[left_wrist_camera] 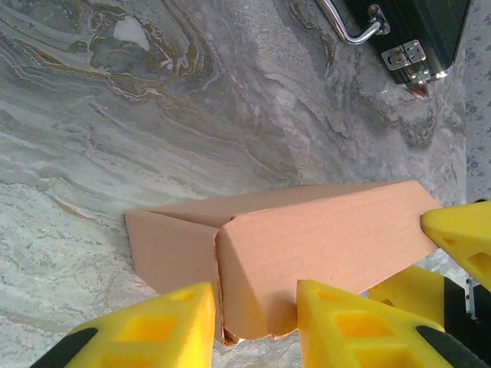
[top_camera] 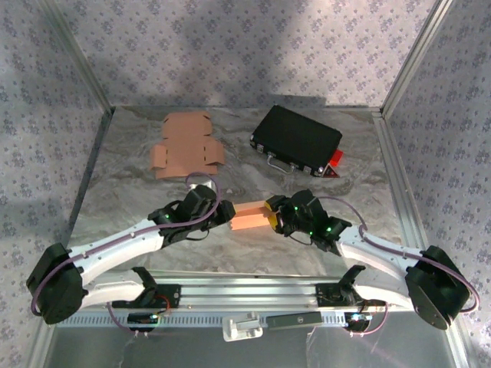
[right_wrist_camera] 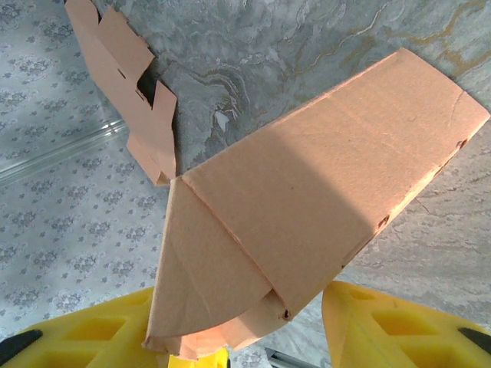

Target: Fold the paper box

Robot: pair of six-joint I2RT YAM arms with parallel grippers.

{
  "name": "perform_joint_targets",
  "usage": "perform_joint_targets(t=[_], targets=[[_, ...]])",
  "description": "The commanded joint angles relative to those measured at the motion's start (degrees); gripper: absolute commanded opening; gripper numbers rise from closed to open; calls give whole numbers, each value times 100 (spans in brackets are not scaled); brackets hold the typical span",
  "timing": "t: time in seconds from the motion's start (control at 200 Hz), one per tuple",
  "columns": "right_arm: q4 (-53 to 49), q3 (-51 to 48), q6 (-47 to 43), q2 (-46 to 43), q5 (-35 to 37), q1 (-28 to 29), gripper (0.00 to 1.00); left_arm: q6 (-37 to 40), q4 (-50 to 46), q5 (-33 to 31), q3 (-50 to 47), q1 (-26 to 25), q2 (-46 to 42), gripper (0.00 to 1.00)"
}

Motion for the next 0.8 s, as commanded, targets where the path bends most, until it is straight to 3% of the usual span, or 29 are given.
perform_joint_targets(t=[0.0,0.795], targets=[[-198,17,-100,13,84,6,53,-83,-76,13,-115,31,-70,32],[-405,-20,-96,-141,213,-16,45,-221,-72,-204,-368,-100,-26,19]])
